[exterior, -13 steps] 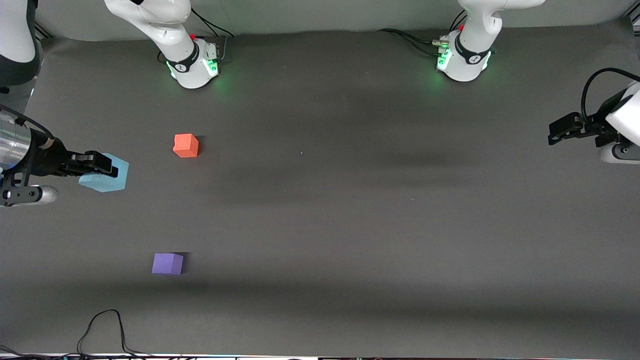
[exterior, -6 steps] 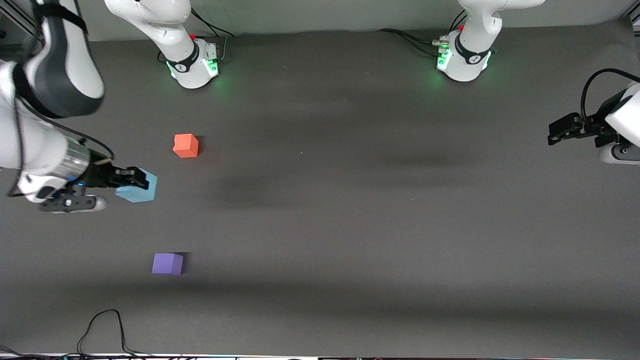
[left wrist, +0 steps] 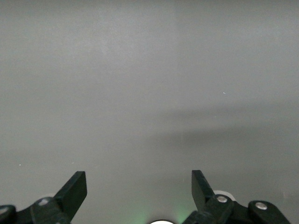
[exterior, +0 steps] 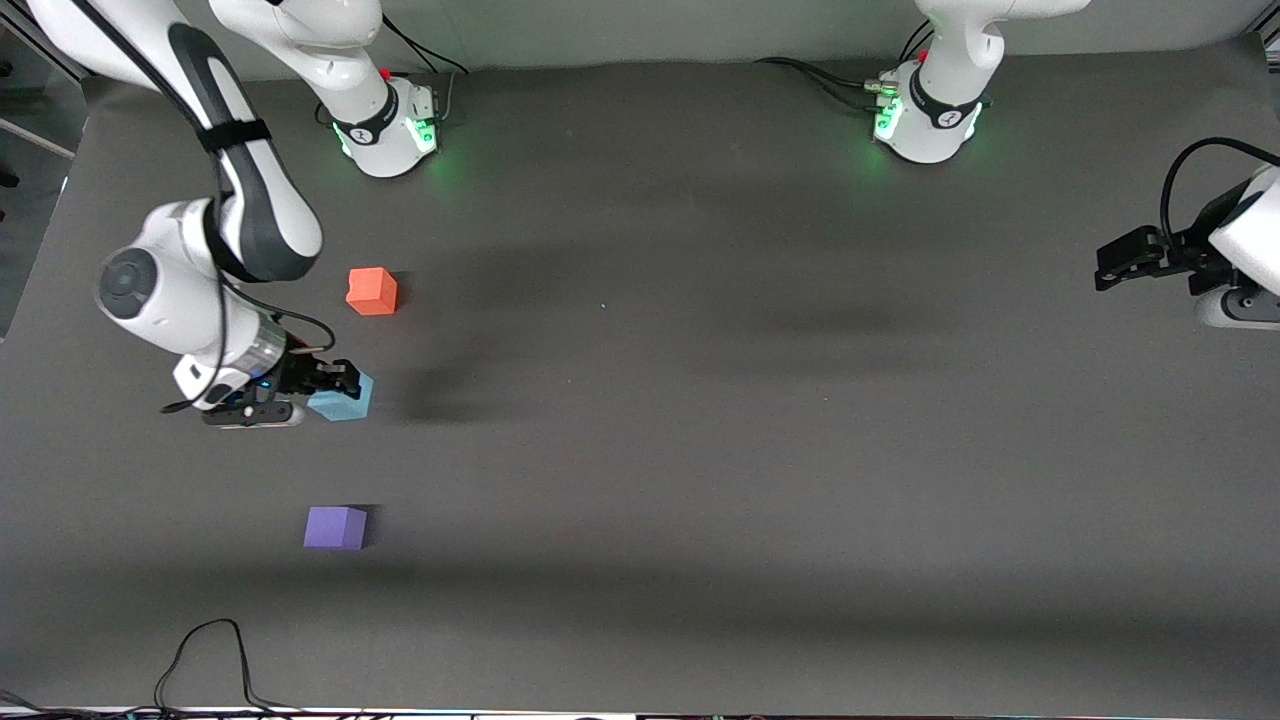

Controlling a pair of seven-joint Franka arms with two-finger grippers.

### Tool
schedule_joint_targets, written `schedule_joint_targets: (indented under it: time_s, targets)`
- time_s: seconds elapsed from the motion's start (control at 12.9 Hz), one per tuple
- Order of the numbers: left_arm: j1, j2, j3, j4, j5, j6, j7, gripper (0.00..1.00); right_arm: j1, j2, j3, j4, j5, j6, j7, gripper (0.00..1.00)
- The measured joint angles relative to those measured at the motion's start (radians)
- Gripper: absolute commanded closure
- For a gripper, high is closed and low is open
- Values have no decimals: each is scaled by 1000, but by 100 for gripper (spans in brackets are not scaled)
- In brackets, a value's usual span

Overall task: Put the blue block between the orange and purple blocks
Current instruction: 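Lower the blue cube between the orange and purple cubes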

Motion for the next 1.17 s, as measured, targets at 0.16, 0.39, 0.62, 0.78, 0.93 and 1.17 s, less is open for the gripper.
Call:
schedule_joint_targets:
  time_s: [0.16, 0.39, 0.62, 0.78, 0.93, 1.17]
  targets:
    - [0, 0, 0, 0, 0, 0, 0, 0, -4, 56, -21, -13, 0, 47, -27, 53]
    - [0, 0, 0, 0, 0, 0, 0, 0, -6, 104, -37, -13, 0, 96, -35, 53]
    - [0, 0, 0, 0, 0, 0, 0, 0, -4, 154, -37, -17, 0, 173, -39, 50]
    - [0, 0, 0, -1, 0, 0, 0, 0, -3, 178, -37, -20, 0, 206, -63, 34]
    - [0, 0, 0, -1, 0, 0, 0, 0, -3, 177, -42, -20, 0, 207, -126, 0]
    - [0, 0, 0, -1, 0, 0, 0, 0, -3, 175, -61, -13, 0, 206, -180, 0]
